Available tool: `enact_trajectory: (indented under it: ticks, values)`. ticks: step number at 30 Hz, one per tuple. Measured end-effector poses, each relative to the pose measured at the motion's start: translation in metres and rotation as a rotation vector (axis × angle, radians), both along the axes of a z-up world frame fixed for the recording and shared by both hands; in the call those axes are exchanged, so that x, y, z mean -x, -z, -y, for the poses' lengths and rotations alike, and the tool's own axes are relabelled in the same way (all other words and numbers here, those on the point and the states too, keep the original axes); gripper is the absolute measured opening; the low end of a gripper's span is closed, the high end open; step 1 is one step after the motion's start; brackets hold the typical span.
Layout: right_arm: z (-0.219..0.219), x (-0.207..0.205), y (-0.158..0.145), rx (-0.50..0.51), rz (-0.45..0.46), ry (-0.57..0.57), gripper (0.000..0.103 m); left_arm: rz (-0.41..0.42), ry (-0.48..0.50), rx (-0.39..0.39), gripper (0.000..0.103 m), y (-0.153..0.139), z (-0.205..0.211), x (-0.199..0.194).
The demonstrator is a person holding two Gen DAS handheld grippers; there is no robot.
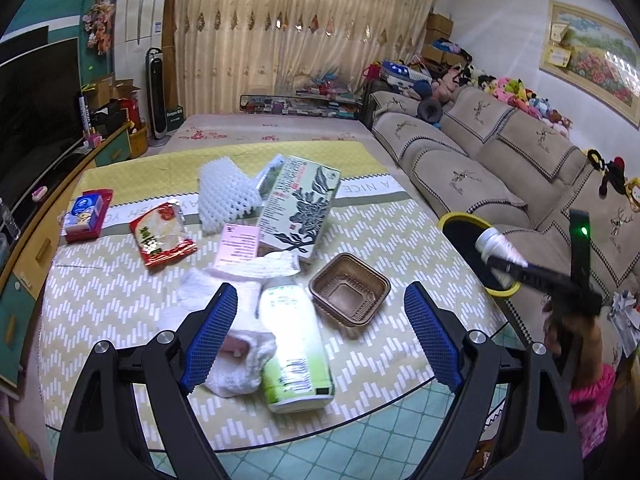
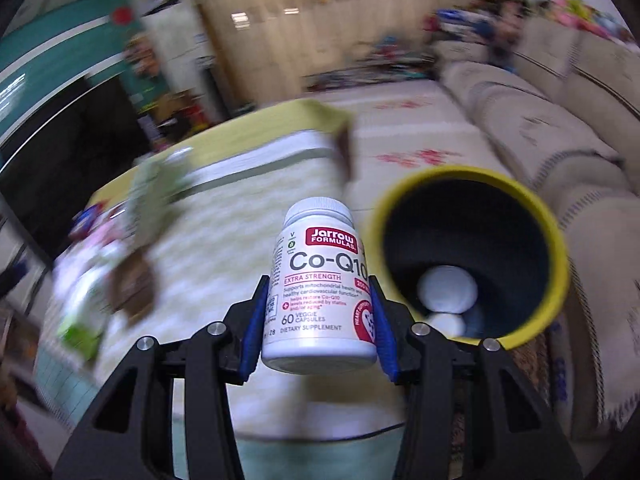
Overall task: Collect trash
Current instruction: 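Carry the supplement bottle with the right gripper into the bin and release, then grasp the brown plastic tray with the left gripper and drop it into the bin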
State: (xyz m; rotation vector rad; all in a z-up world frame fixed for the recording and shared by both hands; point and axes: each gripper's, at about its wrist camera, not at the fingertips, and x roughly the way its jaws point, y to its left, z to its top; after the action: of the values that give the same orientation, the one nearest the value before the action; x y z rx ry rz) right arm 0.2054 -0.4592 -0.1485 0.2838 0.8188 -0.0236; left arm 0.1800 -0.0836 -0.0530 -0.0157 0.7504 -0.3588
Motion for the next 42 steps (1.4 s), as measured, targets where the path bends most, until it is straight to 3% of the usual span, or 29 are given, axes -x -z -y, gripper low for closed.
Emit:
enact_trajectory:
  ticks: [6,11,13,20,31,42]
  values:
    - [0.059,-0.025,0.031,0.015,-0.086,0.154,0.045,-0.033,0.035,-0.022,0.084,0.011,0.025,-0.019]
    - [0.080,-0.037,0.050,0.014,-0.116,0.214,0.048,-0.050,0.085,-0.055,0.084,0.020,0.053,-0.030]
    - [0.083,-0.038,0.051,0.014,-0.108,0.227,0.056,-0.058,0.109,-0.074,0.084,0.024,0.063,-0.034]
    - [0.080,-0.037,0.049,0.016,-0.092,0.207,0.058,-0.102,0.170,-0.147,0.081,0.046,0.088,-0.048]
    - [0.069,-0.027,0.039,0.000,-0.067,0.173,0.059,-0.226,0.247,-0.246,0.045,0.089,0.113,-0.071]
    - [0.071,-0.021,0.038,-0.022,-0.054,0.161,0.059,-0.272,0.249,-0.295,0.014,0.104,0.120,-0.079]
